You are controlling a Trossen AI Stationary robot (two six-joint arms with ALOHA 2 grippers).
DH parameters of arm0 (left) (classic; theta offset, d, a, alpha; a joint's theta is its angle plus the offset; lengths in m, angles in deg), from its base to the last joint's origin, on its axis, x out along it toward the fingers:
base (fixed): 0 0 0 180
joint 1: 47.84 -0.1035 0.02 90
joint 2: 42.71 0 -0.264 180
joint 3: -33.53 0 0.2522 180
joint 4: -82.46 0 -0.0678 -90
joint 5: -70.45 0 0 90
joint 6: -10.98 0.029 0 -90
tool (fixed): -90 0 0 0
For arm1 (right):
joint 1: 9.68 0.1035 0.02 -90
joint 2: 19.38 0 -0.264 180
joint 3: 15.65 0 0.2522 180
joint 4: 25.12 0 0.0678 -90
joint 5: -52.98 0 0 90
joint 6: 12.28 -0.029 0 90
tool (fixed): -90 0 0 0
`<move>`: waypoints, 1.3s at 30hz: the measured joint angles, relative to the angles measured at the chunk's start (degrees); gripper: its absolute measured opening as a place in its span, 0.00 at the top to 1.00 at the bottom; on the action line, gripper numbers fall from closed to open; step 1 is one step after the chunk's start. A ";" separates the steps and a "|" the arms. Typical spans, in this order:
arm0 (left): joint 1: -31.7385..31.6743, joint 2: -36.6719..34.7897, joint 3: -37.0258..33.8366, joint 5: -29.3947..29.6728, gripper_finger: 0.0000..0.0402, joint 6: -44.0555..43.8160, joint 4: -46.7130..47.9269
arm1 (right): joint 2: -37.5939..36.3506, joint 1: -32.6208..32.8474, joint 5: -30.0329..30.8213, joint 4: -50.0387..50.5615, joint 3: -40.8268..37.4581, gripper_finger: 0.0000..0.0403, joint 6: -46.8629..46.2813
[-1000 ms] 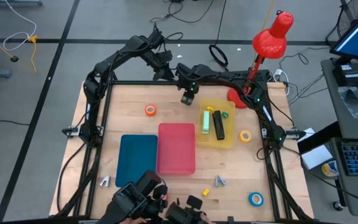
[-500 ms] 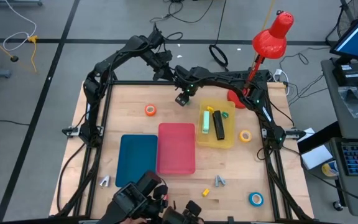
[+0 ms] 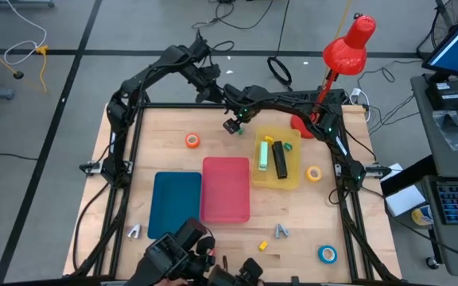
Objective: Pick and place Stapler, Stapler remover, tape
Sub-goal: Put the green stapler into the yellow bin
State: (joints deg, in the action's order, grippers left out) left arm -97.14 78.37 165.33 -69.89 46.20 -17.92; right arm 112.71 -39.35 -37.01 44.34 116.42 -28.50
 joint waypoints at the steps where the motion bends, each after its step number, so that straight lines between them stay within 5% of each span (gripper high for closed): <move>1: 0.00 0.00 0.00 0.01 0.64 -0.01 0.01 | 0.00 0.02 -0.08 0.58 0.00 0.28 -1.21; 27: 0.00 -0.04 0.00 -0.62 0.64 0.84 -0.43 | 0.85 0.55 -4.61 2.08 -3.34 0.28 -17.64; 39: 0.04 -0.07 0.02 -0.06 0.64 1.01 -0.21 | 0.48 0.55 -4.65 -7.98 -8.21 0.30 -19.54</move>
State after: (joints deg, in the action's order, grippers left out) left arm -97.09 78.30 165.35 -69.94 47.21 -18.13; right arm 113.19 -38.81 -41.66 36.35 108.21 -48.05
